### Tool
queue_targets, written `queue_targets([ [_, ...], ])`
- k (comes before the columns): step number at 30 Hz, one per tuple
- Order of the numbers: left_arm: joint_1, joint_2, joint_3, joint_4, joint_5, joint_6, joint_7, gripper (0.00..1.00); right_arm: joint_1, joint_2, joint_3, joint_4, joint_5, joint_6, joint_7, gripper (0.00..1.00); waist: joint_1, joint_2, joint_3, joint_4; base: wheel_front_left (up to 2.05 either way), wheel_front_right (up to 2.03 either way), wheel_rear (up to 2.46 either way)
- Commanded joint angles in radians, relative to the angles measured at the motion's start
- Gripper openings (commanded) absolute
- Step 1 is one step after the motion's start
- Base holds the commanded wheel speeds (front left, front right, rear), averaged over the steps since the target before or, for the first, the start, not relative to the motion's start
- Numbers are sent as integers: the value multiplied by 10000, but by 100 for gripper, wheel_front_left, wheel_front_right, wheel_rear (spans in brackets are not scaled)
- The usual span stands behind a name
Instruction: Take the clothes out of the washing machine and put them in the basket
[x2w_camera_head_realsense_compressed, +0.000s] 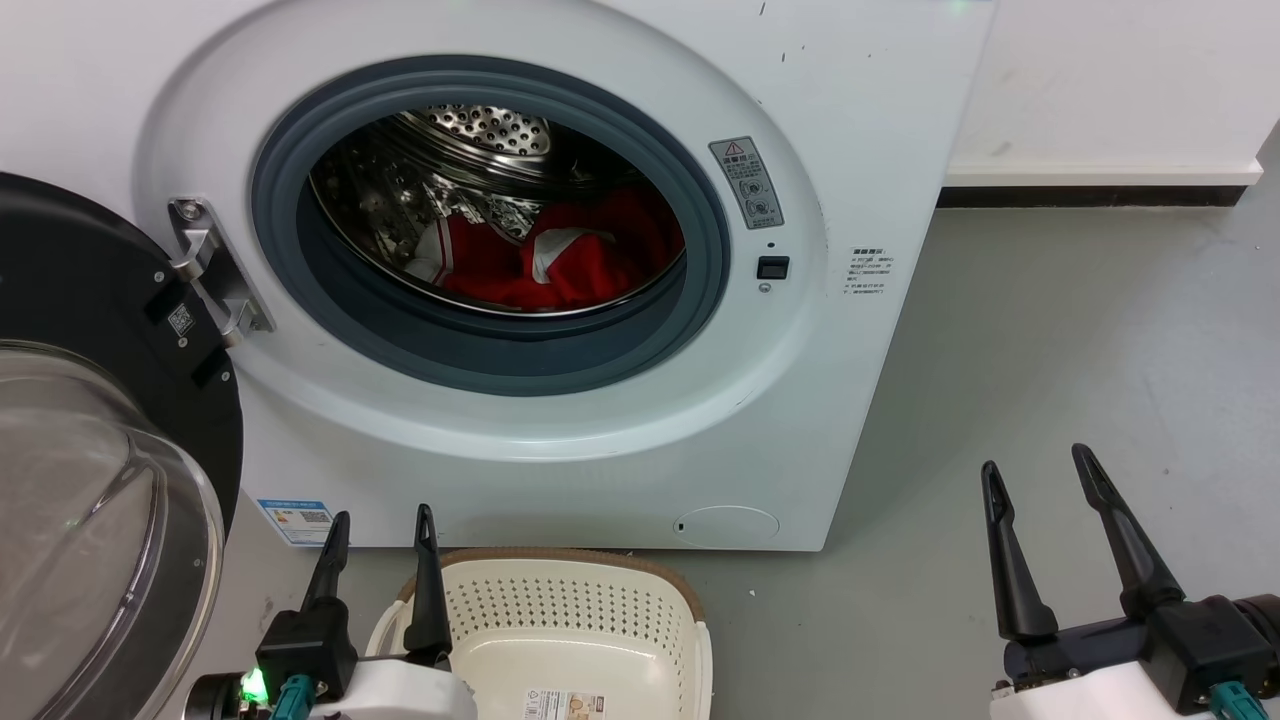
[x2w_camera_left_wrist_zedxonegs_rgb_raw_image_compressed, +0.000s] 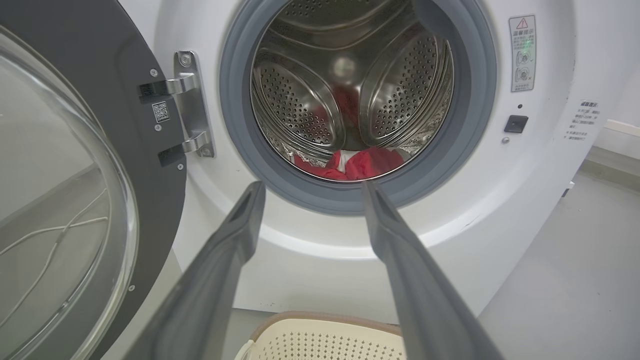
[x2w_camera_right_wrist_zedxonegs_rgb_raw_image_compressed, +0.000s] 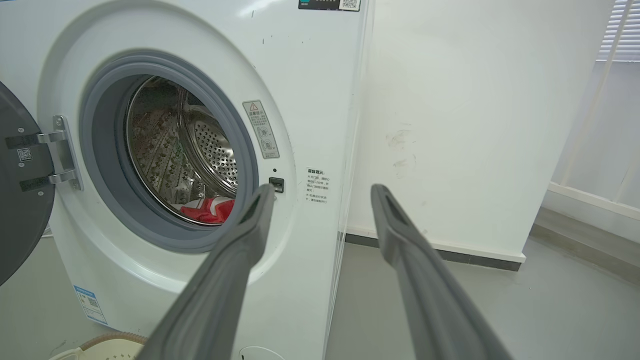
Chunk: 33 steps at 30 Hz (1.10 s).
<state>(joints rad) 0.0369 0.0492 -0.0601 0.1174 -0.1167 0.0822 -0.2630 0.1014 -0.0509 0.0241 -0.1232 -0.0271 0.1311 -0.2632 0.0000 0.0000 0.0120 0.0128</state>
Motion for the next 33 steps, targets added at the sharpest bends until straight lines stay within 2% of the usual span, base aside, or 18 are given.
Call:
queue_targets([
  [1,18,19,16,14,52,2,-30,100,59,13,2,28,60,-7,-25,100,0,0,3,-3,0,0,0],
  [20,-166,19,59,45,189,-32,-28,100,4,13,20,10,69,-7,-25,100,0,0,99,-25,0,0,0],
  [27,-1057,18,376,344,355,-442,-28,100,-291,13,73,-116,21,-7,-25,100,0,0,610,-160,0,0,0],
  [33,-2814,327,688,1137,530,-996,-28,100,-823,13,122,-239,-50,-7,-25,100,0,0,1573,-421,0,0,0],
])
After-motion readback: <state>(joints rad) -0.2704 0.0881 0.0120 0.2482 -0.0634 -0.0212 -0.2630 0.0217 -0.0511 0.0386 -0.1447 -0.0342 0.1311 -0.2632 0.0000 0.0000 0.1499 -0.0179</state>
